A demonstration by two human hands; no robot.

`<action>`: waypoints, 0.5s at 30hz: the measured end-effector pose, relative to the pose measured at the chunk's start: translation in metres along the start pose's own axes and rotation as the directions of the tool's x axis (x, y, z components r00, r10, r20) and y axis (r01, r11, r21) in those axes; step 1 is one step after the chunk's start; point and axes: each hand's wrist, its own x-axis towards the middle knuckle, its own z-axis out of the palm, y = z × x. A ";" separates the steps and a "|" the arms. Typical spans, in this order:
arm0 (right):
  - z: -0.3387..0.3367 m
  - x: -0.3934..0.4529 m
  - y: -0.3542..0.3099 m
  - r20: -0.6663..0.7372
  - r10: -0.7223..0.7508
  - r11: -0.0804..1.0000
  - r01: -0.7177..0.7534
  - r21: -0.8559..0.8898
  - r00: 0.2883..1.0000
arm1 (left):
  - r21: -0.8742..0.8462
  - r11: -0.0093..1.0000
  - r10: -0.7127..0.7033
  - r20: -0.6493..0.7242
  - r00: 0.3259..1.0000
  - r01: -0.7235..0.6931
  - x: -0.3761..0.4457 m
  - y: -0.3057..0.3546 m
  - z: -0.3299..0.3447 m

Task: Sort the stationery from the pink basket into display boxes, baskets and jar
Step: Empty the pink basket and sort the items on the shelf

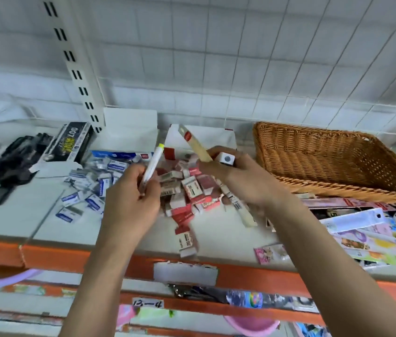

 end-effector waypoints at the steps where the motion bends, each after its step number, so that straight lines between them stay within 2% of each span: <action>1: 0.003 0.009 -0.006 0.019 0.001 1.000 0.000 -0.027 1.000 | -0.012 1.000 -0.011 0.009 1.000 0.011 0.001 -0.003 -0.006; 3: -0.008 0.016 -0.015 0.023 0.045 0.999 -0.045 -0.028 0.999 | -0.042 0.999 -0.019 0.042 0.999 0.021 0.001 -0.003 -0.002; 6: -0.002 0.037 -0.024 0.146 0.178 0.978 -0.191 0.079 0.973 | -0.039 0.999 -0.035 0.045 0.998 0.037 0.005 -0.016 -0.014; 8: -0.004 0.045 -0.023 0.146 0.220 0.968 -0.234 0.090 0.964 | -0.080 0.996 -0.039 0.065 0.997 0.044 0.007 -0.017 -0.015; 12: -0.008 0.044 -0.018 0.138 0.212 0.962 -0.231 0.147 0.968 | -0.009 1.000 0.004 0.054 0.999 -0.003 0.012 -0.014 -0.009; 15: -0.011 0.043 -0.014 0.137 0.172 0.975 -0.188 0.115 0.975 | -0.007 0.999 0.032 0.082 0.996 -0.031 0.017 -0.010 -0.002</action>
